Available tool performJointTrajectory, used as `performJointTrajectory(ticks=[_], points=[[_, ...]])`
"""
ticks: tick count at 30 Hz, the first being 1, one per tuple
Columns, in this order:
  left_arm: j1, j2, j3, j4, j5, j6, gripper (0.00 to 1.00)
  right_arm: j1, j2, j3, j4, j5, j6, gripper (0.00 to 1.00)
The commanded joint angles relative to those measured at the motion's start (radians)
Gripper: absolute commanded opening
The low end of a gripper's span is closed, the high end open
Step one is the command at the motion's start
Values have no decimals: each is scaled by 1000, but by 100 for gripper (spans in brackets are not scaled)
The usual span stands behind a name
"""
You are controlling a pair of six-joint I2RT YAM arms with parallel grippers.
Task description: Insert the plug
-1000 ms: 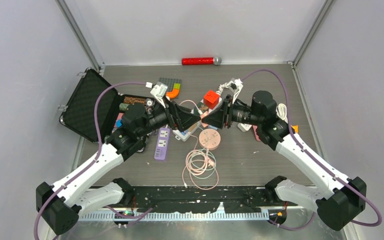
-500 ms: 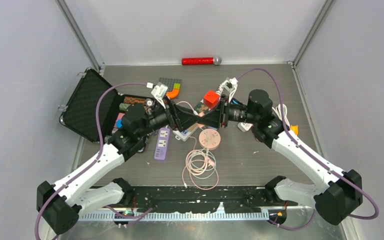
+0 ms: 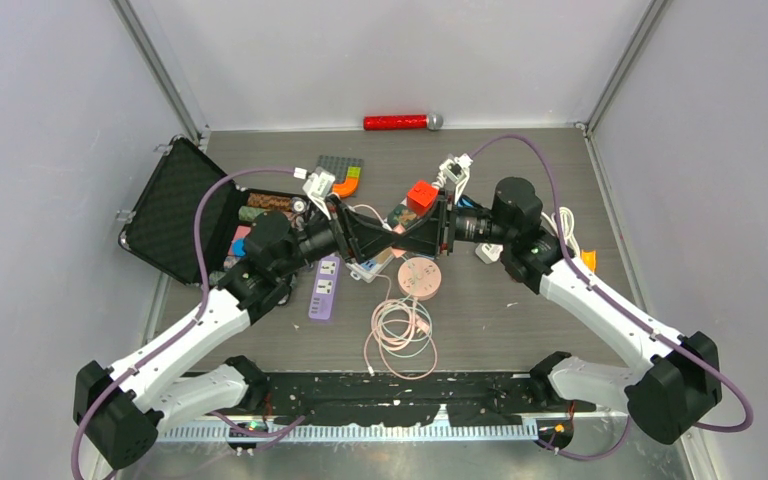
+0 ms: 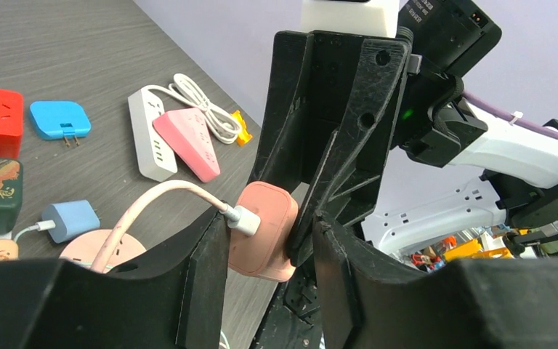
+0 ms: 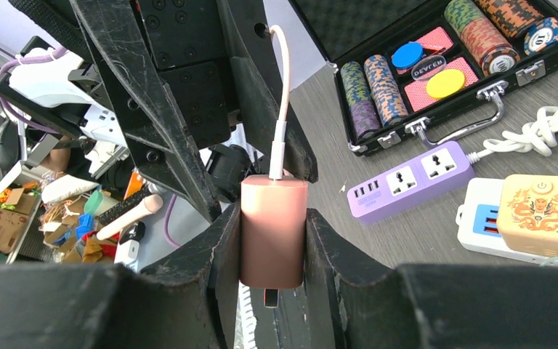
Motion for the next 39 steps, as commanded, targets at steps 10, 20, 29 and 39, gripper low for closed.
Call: performJointTrajectory(ticks=[10, 20, 29, 39], points=[[7, -101, -45, 89, 48, -42, 55, 5, -2, 13, 92, -110, 20, 5], [8, -102, -37, 79, 110, -30, 49, 5, -15, -4, 235, -181, 120, 5], [25, -111, -44, 38, 123, -5, 37, 5, -53, -18, 289, -223, 149, 5], [26, -48, -21, 90, 230, -29, 13, 5, -44, -15, 294, -245, 151, 5]])
